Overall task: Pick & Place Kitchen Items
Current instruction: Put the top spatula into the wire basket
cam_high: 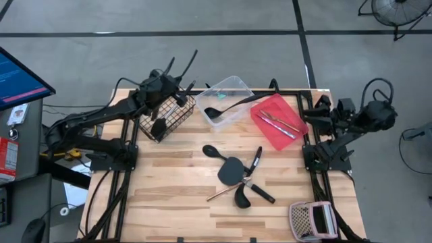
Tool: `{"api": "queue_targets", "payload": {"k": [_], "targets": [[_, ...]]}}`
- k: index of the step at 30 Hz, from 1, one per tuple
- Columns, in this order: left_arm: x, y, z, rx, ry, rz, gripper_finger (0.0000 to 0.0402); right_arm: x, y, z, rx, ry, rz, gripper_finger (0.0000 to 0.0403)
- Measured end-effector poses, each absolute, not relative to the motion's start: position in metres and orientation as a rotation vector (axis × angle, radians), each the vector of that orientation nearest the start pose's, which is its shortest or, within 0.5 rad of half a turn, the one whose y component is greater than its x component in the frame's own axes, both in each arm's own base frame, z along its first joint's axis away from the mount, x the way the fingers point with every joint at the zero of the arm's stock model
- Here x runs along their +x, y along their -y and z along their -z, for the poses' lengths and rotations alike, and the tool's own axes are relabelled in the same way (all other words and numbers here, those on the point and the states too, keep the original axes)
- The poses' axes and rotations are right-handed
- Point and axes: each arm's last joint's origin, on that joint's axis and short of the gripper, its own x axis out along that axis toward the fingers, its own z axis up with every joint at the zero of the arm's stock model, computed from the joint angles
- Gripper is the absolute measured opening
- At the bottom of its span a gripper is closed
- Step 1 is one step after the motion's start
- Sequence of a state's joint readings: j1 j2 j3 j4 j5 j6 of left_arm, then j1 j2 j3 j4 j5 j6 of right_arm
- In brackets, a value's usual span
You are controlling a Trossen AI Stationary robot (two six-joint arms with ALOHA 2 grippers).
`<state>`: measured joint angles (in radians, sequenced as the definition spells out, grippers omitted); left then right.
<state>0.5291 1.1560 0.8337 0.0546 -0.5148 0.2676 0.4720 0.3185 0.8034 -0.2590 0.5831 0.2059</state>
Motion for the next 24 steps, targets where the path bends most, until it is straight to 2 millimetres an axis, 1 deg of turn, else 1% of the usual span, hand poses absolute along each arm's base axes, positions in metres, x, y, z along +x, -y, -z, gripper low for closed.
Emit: {"api": "queue_targets", "payload": {"k": [3, 6, 10, 14, 17, 20, 24], "targets": [[0.216, -0.148, -0.292, 0.3, -0.49, -1.021, 0.0, 0.051, -0.008, -0.373, 0.336, 0.216, 0.09, 0.0143], [0.215, -0.155, -0.282, 0.291, -0.519, -1.044, 0.0, 0.053, -0.009, -0.374, 0.349, 0.214, 0.082, 0.0143], [0.204, -0.162, -0.256, 0.273, -0.573, -1.076, 0.0, 0.053, -0.009, -0.374, 0.377, 0.219, 0.08, 0.0143], [0.19, -0.164, -0.24, 0.221, -0.53, -1.13, 0.0, 0.053, -0.009, -0.374, 0.381, 0.22, 0.079, 0.0143], [0.186, -0.163, -0.23, 0.21, -0.498, -1.12, 0.0, 0.053, -0.009, -0.374, 0.381, 0.22, 0.08, 0.0143], [0.184, -0.162, -0.226, 0.199, -0.46, -1.123, 0.0, 0.053, -0.009, -0.374, 0.382, 0.221, 0.091, 0.0143], [0.177, -0.163, -0.217, 0.195, -0.479, -1.141, 0.0, 0.053, -0.008, -0.374, 0.384, 0.222, 0.105, 0.0143]]}}
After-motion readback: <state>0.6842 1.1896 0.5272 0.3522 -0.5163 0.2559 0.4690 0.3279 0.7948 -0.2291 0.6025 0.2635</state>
